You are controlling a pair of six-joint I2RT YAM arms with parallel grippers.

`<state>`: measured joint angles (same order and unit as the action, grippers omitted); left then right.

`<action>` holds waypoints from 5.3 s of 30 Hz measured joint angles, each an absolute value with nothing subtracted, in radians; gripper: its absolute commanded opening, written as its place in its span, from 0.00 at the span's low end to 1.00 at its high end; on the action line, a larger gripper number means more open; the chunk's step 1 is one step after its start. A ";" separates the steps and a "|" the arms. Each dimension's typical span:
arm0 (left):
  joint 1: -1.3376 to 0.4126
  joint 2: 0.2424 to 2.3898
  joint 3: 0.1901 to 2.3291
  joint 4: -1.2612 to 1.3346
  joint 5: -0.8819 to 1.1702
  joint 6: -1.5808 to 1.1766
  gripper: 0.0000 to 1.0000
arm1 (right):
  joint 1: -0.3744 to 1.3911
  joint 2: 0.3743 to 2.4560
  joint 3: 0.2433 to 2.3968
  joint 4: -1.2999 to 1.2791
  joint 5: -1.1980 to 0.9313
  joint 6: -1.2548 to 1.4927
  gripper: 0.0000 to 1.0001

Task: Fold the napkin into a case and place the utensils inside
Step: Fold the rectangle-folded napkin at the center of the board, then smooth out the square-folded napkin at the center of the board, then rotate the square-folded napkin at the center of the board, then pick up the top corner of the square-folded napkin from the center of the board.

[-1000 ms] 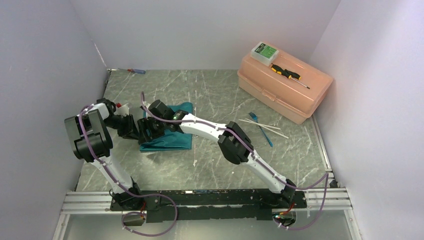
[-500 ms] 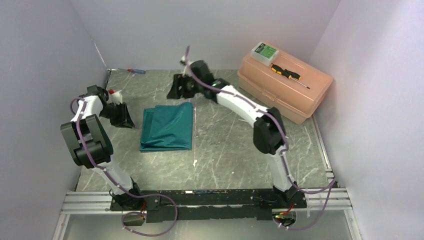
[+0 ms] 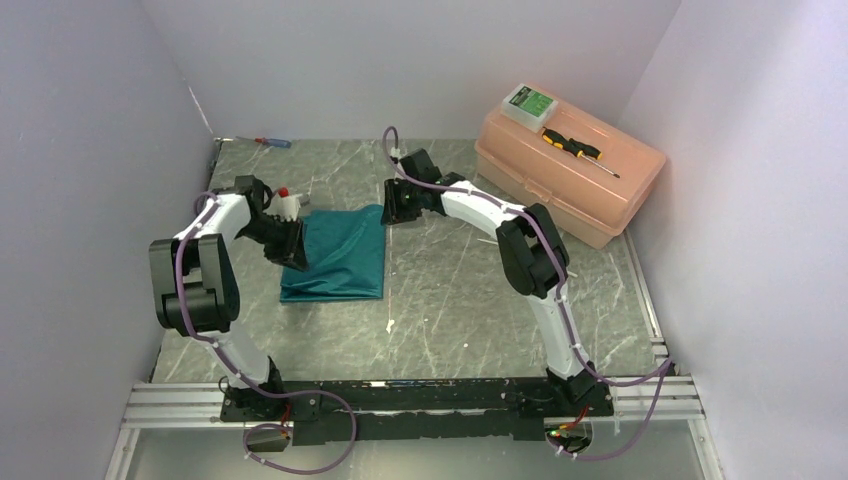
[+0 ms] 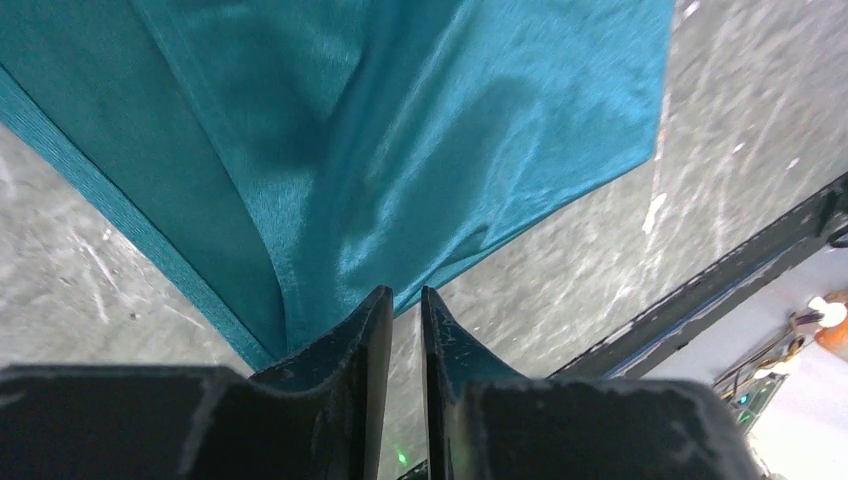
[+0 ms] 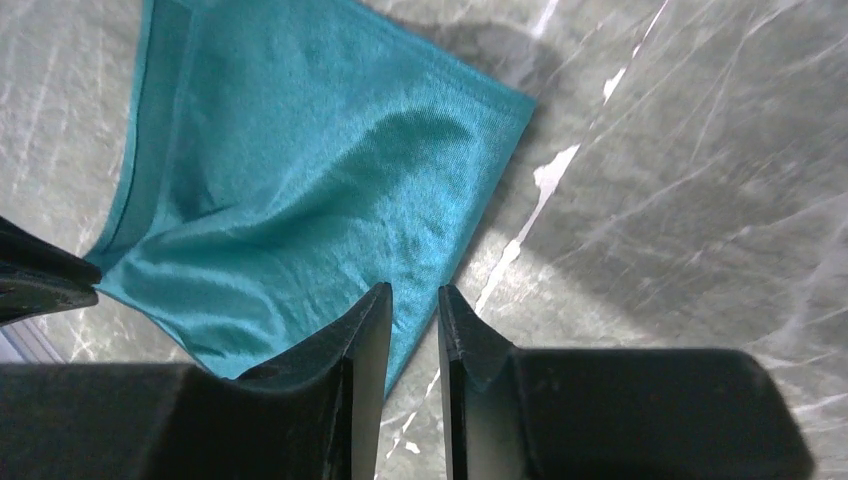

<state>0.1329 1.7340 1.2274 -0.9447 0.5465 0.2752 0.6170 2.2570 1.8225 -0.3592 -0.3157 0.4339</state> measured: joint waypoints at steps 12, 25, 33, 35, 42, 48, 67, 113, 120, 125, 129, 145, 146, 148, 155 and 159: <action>0.128 1.734 1.047 -0.860 0.329 0.387 0.17 | 0.627 2.256 1.779 -0.319 -0.322 0.449 0.34; 0.126 1.713 1.025 -0.817 0.263 0.409 0.18 | 0.638 2.266 1.776 -0.201 -0.345 0.553 0.35; 0.126 1.681 0.991 -0.793 0.256 0.429 0.18 | 0.639 2.362 1.824 -0.209 -0.282 0.552 0.32; 0.126 1.678 0.987 -0.791 0.254 0.430 0.18 | 0.638 2.376 1.824 -0.208 -0.270 0.552 0.32; 0.126 1.676 0.986 -0.790 0.249 0.428 0.18 | 0.632 2.321 1.725 -0.145 -0.261 0.550 0.47; 0.127 1.674 0.988 -0.795 0.249 0.425 0.18 | 0.594 2.239 1.658 -0.148 -0.262 0.550 0.48; 0.127 1.674 0.988 -0.793 0.247 0.424 0.17 | 0.541 2.370 1.759 -0.109 -0.439 0.686 0.47; 0.060 1.728 1.198 -0.957 0.498 0.425 0.29 | 0.477 1.890 1.079 0.000 -0.175 0.641 0.65; 0.067 1.768 1.269 -0.957 0.482 0.425 0.29 | 0.476 1.888 1.242 -0.152 -0.161 0.511 0.84; 0.086 1.809 1.346 -0.966 0.490 0.423 0.28 | 0.472 1.980 1.494 -0.233 -0.221 0.379 0.87; 0.103 1.829 1.366 -0.975 0.501 0.420 0.29 | 0.472 2.151 1.694 -0.213 -0.287 0.323 0.85; 0.134 1.849 1.392 -1.015 0.545 0.413 0.29 | 0.472 2.483 2.011 -0.210 -0.397 0.336 0.68; 0.134 1.849 1.392 -1.015 0.545 0.413 0.29 | 0.472 2.496 2.030 -0.204 -0.407 0.340 0.66; 0.137 1.849 1.392 -1.015 0.545 0.413 0.29 | 0.476 2.508 2.049 -0.215 -0.406 0.340 0.63; 0.151 1.849 1.391 -1.015 0.545 0.413 0.28 | 0.503 2.511 2.054 -0.237 -0.370 0.320 0.49; 0.159 1.849 1.390 -1.013 0.545 0.413 0.28 | 0.515 2.499 2.021 -0.205 -0.322 0.315 0.42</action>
<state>0.1585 1.8492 1.3895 -1.0126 0.5453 0.4129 0.5152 2.4992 2.0209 -0.2054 -0.3218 0.3145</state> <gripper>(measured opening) 0.285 0.456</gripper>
